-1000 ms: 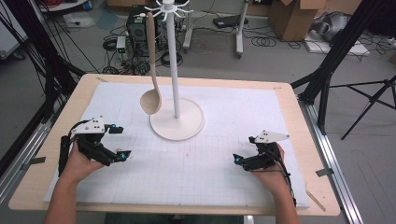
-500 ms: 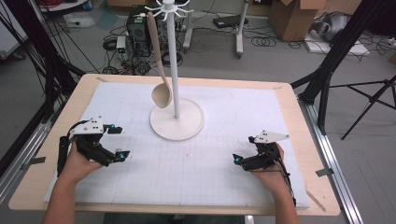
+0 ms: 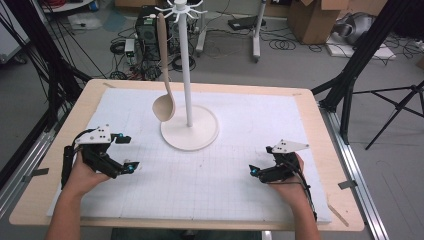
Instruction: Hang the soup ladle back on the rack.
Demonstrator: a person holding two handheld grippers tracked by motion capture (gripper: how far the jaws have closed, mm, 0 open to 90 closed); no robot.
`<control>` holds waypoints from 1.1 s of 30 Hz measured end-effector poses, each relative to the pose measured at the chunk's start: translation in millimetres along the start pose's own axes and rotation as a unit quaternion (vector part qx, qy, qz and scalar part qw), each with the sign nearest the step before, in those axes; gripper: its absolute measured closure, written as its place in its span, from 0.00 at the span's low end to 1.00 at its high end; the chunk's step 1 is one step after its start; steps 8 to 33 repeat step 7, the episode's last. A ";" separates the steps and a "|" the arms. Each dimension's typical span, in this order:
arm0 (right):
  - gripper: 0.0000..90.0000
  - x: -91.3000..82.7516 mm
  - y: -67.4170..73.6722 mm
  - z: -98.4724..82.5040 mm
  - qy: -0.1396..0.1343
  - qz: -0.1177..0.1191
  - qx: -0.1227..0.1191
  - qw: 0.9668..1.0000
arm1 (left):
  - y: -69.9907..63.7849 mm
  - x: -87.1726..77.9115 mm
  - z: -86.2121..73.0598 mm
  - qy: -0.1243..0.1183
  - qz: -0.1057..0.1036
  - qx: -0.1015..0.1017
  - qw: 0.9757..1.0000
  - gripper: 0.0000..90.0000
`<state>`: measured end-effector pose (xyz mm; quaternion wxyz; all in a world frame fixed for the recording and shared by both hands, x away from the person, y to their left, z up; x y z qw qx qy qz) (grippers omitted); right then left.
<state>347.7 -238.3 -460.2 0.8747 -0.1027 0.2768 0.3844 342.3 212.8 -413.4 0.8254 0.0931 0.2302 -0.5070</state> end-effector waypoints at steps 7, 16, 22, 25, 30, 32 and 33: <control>0.02 0.2 -0.2 0.2 -0.002 0.000 -0.001 1.000 | 0.5 -0.3 -0.6 0.003 0.002 0.001 1.000 0.02; 0.02 0.2 -0.2 0.2 -0.002 0.000 -0.001 1.000 | 0.5 -0.3 -0.6 0.003 0.002 0.001 1.000 0.02; 0.02 0.2 -0.2 0.2 -0.002 0.000 -0.001 1.000 | 0.5 -0.3 -0.6 0.003 0.002 0.001 1.000 0.02; 0.02 0.2 -0.2 0.2 -0.002 0.000 -0.001 1.000 | 0.5 -0.3 -0.6 0.003 0.002 0.001 1.000 0.02; 0.02 0.2 -0.2 0.2 -0.002 0.000 -0.001 1.000 | 0.5 -0.3 -0.6 0.003 0.002 0.001 1.000 0.02; 0.02 0.2 -0.2 0.2 -0.002 0.000 -0.001 1.000 | 0.5 -0.3 -0.6 0.003 0.002 0.001 1.000 0.02; 0.02 0.2 -0.2 0.2 -0.002 0.000 -0.001 1.000 | 0.5 -0.3 -0.6 0.003 0.002 0.001 1.000 0.02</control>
Point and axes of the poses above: each handheld gripper's, and its own axes: x roughly forward along the jaws, z roughly out of its top, y roughly to its left, the point moved 6 cm from there along x, roughly forward along the jaws, and after that the axes turned 1 degree about -x, right-handed, at the moved point
